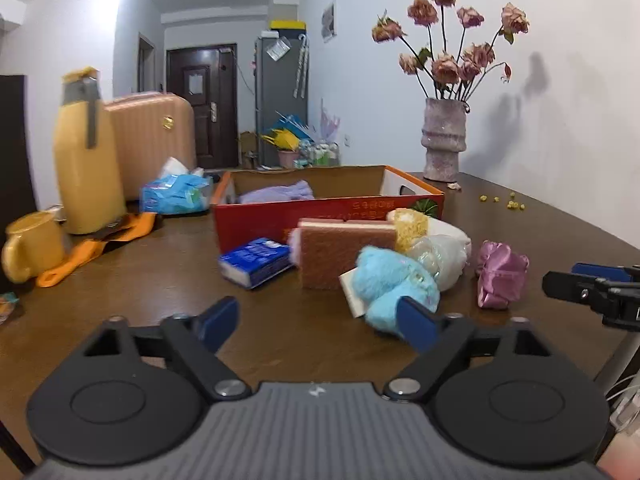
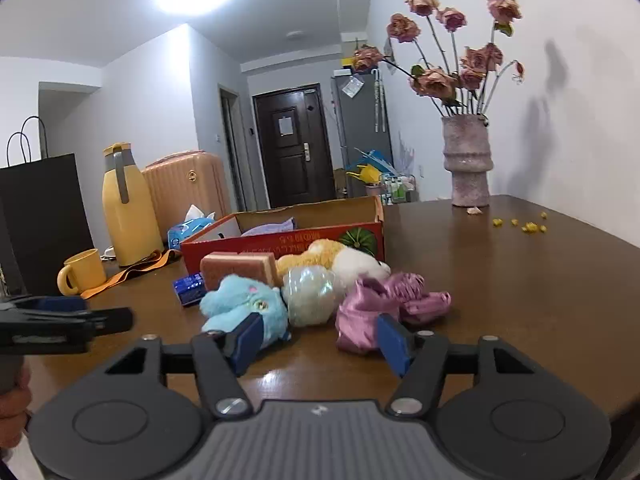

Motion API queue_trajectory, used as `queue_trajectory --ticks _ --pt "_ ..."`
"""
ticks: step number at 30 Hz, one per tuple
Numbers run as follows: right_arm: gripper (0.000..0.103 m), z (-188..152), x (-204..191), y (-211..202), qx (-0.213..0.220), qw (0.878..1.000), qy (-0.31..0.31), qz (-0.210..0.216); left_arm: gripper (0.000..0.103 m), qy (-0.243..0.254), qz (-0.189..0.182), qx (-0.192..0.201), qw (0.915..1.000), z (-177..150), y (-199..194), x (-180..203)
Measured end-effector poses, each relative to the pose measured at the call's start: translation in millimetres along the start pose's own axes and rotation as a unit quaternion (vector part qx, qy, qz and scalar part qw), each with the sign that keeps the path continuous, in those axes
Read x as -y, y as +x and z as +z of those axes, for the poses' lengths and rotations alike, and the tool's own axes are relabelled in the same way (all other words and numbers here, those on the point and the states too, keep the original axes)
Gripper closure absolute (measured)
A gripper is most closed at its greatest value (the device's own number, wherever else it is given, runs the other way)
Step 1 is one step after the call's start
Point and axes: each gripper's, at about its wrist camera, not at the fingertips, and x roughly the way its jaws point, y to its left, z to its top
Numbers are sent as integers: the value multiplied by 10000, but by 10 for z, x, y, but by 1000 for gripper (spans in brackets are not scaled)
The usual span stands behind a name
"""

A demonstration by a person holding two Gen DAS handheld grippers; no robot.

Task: Organize soft objects
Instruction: 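Grasp the light-blue plush toy with the left tool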

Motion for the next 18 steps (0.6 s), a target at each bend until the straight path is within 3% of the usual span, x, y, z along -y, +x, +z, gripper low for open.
queue_trajectory --ticks 4,7,9,11,15,16,18 --pt "44 114 39 222 -59 10000 -17 60 21 -221 -363 -295 9987 144 375 93" --pt "44 157 69 369 -162 9998 10 93 24 -298 -393 -343 9982 236 647 156" --pt "44 171 85 432 -195 9997 18 113 37 -254 -481 -356 9979 277 783 181" --pt "44 175 92 474 -201 9997 21 119 73 -233 -671 -625 9955 294 893 192" --pt "44 149 90 484 -165 9995 50 247 88 -223 -924 -831 9920 230 889 190" --pt "44 140 76 475 -151 9995 38 284 102 -203 -939 -761 9925 211 826 197" --pt "46 124 22 440 -131 9992 0 373 103 -192 -1067 -709 9916 181 663 199"
